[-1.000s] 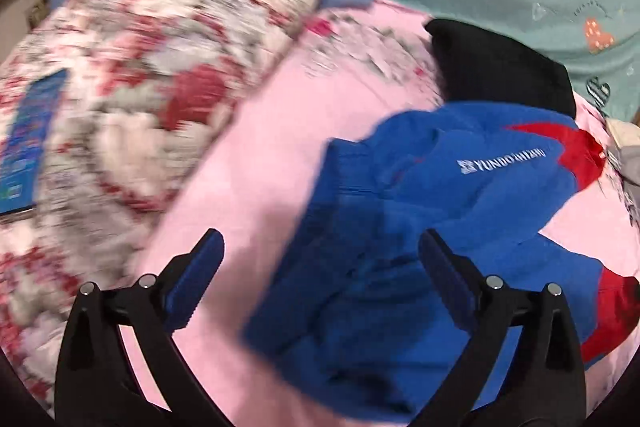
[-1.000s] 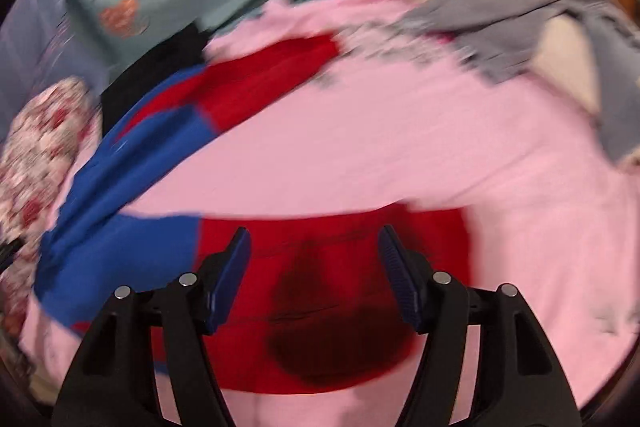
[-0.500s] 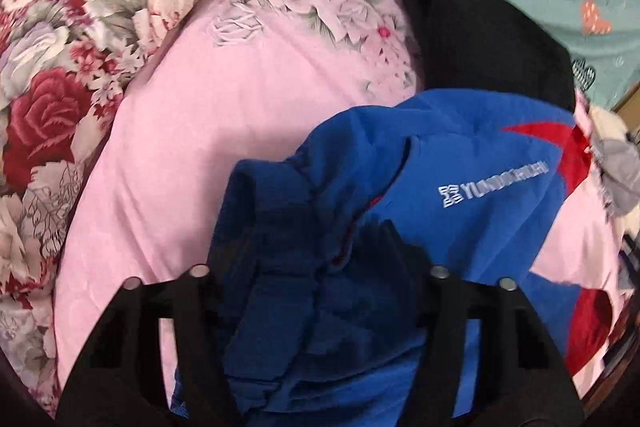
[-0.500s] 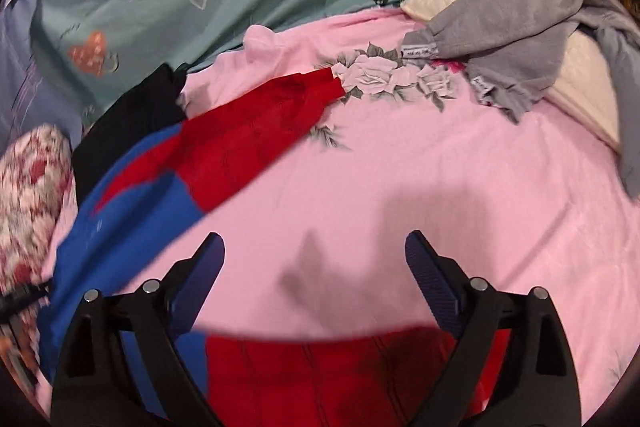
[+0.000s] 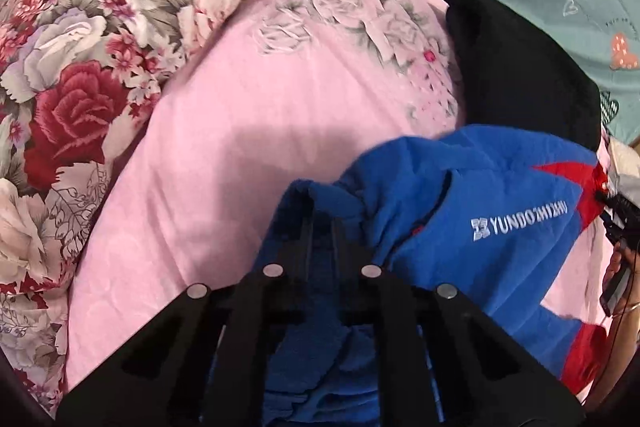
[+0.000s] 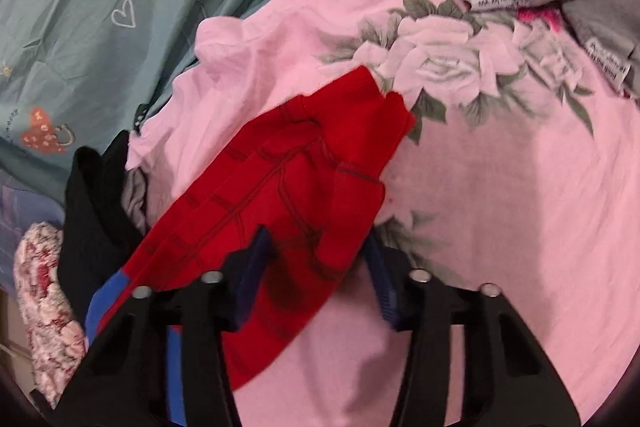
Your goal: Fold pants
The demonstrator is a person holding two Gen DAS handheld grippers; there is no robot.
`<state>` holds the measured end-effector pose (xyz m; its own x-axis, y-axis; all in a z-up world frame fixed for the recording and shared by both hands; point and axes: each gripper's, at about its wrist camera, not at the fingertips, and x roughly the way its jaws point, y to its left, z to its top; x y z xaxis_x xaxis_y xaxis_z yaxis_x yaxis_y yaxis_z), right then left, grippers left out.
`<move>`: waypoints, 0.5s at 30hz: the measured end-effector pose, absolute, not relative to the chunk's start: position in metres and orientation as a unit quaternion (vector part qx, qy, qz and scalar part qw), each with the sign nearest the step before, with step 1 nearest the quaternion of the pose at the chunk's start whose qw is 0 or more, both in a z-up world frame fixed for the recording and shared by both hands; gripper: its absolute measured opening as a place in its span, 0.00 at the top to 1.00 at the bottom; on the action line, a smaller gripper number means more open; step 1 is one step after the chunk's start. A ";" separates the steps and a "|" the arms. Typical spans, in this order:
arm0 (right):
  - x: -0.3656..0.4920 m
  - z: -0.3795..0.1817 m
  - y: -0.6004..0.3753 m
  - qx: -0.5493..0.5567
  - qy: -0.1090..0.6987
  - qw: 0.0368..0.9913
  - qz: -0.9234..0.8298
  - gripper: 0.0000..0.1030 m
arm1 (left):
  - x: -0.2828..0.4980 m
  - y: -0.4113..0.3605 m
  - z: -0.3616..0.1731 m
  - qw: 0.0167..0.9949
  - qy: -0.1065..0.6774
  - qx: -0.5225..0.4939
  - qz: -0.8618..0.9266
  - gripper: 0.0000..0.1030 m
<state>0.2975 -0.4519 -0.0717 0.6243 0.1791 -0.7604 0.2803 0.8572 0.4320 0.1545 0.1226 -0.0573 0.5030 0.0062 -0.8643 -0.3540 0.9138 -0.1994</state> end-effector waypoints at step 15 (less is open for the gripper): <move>0.143 -0.048 -0.511 0.214 0.455 0.859 -0.100 0.44 | 0.155 0.124 -0.071 0.838 0.498 -0.209 0.081 0.53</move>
